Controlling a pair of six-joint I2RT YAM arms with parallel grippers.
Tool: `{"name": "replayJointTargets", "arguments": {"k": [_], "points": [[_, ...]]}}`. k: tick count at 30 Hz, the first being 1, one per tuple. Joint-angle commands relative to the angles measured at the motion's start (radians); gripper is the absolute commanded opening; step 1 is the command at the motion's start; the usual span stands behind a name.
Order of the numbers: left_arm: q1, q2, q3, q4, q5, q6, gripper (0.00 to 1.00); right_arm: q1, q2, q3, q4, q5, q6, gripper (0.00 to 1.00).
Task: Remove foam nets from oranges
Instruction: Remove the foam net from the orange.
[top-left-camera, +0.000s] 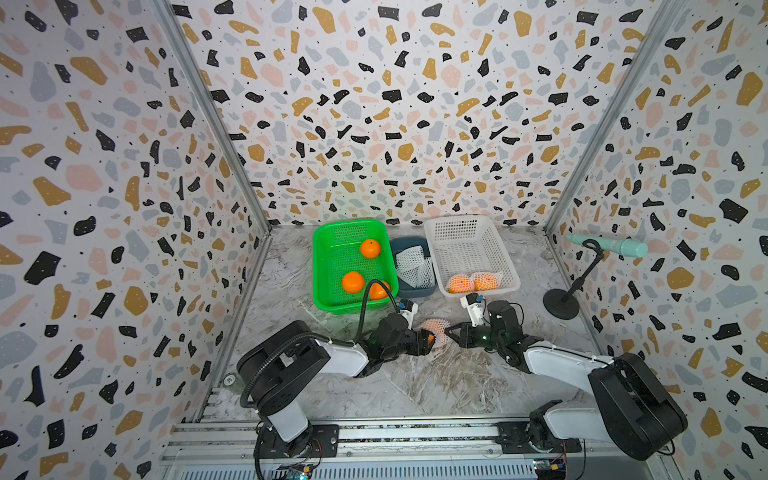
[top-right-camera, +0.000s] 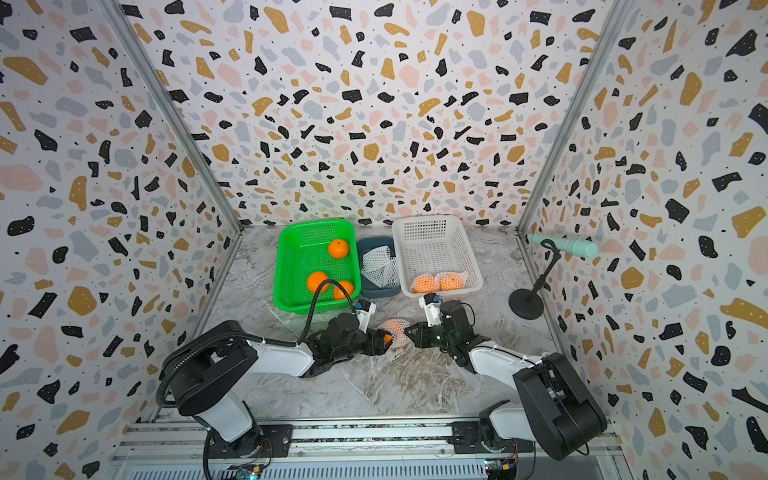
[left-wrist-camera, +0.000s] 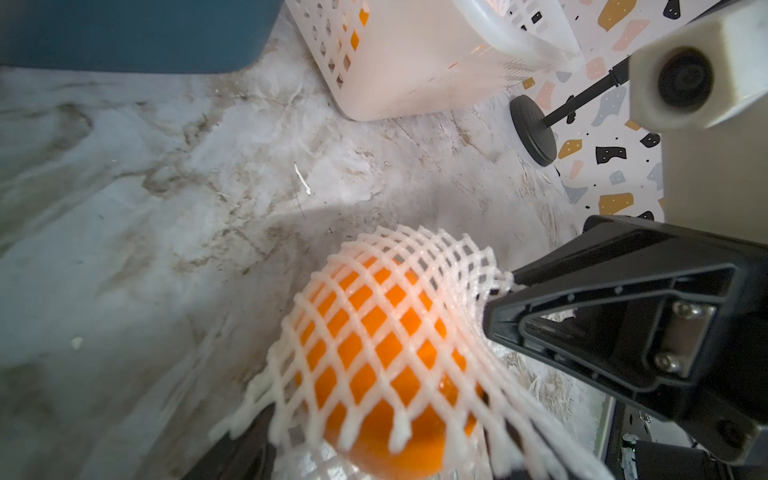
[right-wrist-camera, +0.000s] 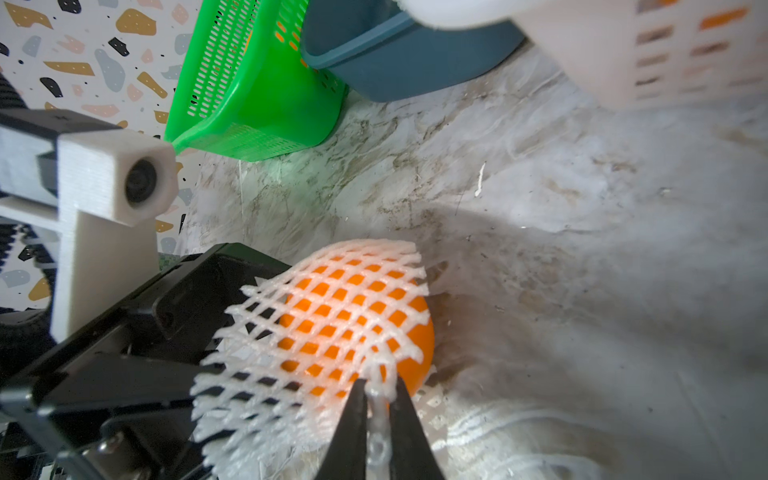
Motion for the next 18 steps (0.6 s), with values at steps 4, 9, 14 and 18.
{"name": "replayJointTargets", "arguments": {"k": [4,9,14,18], "points": [[0.0,0.028,0.051,-0.006,0.0,0.019,0.8,-0.003,0.011,-0.013,0.017,-0.016,-0.008,0.13],[0.0,0.043,0.068,-0.01,-0.001,0.02,0.82,-0.003,0.022,-0.018,0.034,-0.025,-0.002,0.13],[-0.001,0.063,0.081,-0.009,0.003,0.023,0.83,-0.004,0.024,-0.019,0.038,-0.029,-0.001,0.13],[0.0,0.085,0.089,0.009,0.016,0.016,0.8,-0.003,0.022,-0.018,0.037,-0.03,-0.001,0.13]]}}
